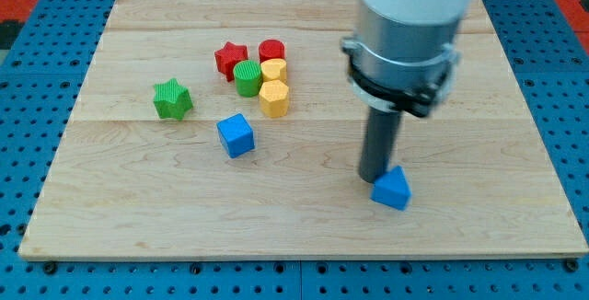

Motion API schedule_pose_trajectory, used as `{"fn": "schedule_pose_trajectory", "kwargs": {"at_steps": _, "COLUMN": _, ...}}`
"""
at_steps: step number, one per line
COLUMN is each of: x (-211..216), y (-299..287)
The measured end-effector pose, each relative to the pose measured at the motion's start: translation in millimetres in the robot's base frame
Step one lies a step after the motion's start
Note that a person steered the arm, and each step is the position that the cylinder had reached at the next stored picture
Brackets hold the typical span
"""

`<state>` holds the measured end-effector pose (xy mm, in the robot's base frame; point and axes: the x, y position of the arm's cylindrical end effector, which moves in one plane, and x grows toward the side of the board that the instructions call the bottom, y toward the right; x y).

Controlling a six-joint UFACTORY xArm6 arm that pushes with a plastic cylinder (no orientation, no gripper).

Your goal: Slide your arm to the bottom center

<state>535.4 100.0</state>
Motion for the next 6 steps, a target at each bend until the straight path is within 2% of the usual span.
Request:
{"fn": "schedule_pose_trajectory", "kwargs": {"at_steps": 2, "x": 46, "y": 2}}
{"fn": "schedule_pose_trajectory", "kwargs": {"at_steps": 3, "x": 40, "y": 33}}
{"fn": "schedule_pose_trajectory", "kwargs": {"at_steps": 4, "x": 53, "y": -25}}
{"fn": "schedule_pose_trajectory", "kwargs": {"at_steps": 5, "x": 53, "y": -134}}
{"fn": "schedule_pose_trajectory", "kwargs": {"at_steps": 6, "x": 1, "y": -188}}
